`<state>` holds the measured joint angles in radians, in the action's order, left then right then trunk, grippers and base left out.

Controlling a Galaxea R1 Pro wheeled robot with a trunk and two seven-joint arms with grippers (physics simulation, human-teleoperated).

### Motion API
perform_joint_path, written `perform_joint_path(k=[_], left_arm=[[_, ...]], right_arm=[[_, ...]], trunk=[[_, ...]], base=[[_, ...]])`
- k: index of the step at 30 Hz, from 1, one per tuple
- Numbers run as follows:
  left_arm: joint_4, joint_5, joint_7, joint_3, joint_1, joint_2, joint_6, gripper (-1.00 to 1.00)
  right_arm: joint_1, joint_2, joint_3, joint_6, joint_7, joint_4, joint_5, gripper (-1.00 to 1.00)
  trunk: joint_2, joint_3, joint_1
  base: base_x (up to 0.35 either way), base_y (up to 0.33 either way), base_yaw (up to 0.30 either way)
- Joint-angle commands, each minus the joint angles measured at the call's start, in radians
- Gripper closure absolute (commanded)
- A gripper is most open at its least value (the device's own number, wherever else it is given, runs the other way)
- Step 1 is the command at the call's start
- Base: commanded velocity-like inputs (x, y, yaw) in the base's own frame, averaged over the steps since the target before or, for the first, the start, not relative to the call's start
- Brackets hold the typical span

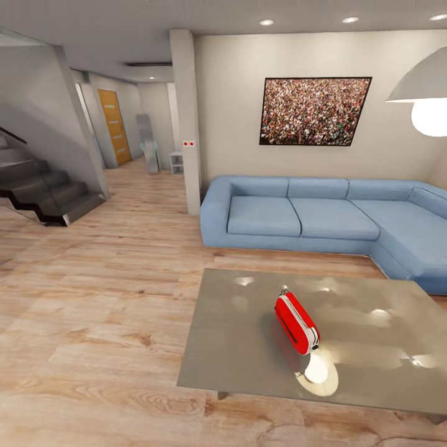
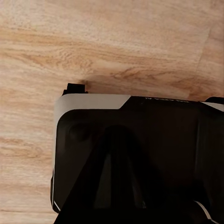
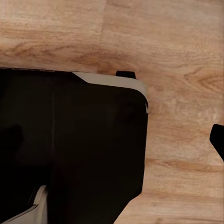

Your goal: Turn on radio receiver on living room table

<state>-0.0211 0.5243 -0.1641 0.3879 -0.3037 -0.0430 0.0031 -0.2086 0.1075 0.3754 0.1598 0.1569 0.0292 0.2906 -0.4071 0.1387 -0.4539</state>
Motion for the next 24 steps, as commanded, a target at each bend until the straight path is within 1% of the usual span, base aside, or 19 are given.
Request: perform_joint_path(k=[1,17,22,24], left_arm=[[0.0,0.0,0.0,0.0,0.0,0.0,0.0,1.0],[0.0,0.0,0.0,0.0,0.0,0.0,0.0,1.0],[0.0,-0.001,0.0,0.0,0.0,0.0,0.0,1.0],[0.0,0.0,0.0,0.0,0.0,0.0,0.0,1.0]], right_arm=[[0.0,0.0,0.0,0.0,0.0,0.0,0.002,-1.0],[0.0,-0.001,0.002,-0.003,0.003,0.0,0.007,-1.0],[0.0,-0.008,0.0,-0.011,0.005,0.0,0.006,-1.0],[0.0,-0.025,0.009,-0.015,0.005,0.0,-0.002,-1.0]], trunk=[[0.0,0.0,0.0],[0.0,0.0,0.0],[0.0,0.0,0.0],[0.0,0.0,0.0]], base=[[0.0,0.0,0.0],[0.0,0.0,0.0],[0.0,0.0,0.0],[0.0,0.0,0.0]])
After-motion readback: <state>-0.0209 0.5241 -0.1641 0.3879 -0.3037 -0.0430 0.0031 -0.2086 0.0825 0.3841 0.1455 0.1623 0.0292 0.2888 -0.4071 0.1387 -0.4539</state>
